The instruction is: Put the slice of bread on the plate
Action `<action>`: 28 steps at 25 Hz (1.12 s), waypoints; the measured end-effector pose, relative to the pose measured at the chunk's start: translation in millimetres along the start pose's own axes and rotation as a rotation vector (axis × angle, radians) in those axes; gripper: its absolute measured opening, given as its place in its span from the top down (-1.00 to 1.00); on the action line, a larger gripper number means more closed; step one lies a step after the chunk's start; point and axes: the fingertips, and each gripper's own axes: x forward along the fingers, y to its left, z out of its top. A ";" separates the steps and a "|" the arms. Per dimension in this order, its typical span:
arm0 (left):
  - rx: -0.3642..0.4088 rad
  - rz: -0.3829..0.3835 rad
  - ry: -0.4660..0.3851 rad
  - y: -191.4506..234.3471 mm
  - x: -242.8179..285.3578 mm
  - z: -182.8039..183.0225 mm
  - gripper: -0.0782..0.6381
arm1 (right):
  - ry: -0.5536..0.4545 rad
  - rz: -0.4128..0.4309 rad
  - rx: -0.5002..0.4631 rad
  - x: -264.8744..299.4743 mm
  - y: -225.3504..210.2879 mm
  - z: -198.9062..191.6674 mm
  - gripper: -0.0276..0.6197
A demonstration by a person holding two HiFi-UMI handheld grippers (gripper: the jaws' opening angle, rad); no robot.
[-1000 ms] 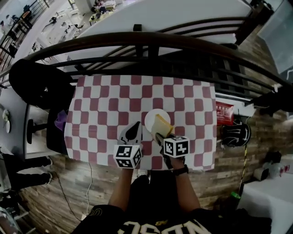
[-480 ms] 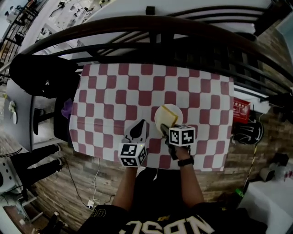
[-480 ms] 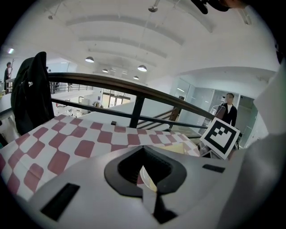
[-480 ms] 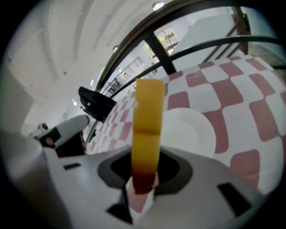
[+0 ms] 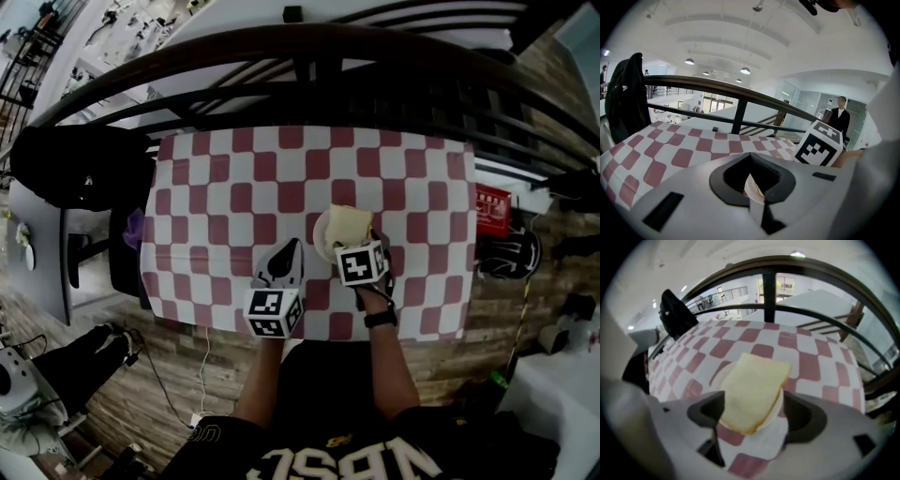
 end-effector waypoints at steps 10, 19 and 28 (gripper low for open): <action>0.011 -0.068 -0.078 -25.5 -23.2 24.1 0.73 | -0.156 0.027 0.122 -52.6 -7.5 -19.3 -0.39; 0.114 -0.135 -0.251 -66.3 -96.4 76.3 0.73 | -0.516 0.021 0.061 -167.9 45.2 11.1 0.67; 0.189 -0.137 -0.429 -80.2 -178.1 114.2 0.73 | -0.910 -0.025 0.000 -299.3 108.8 25.8 0.87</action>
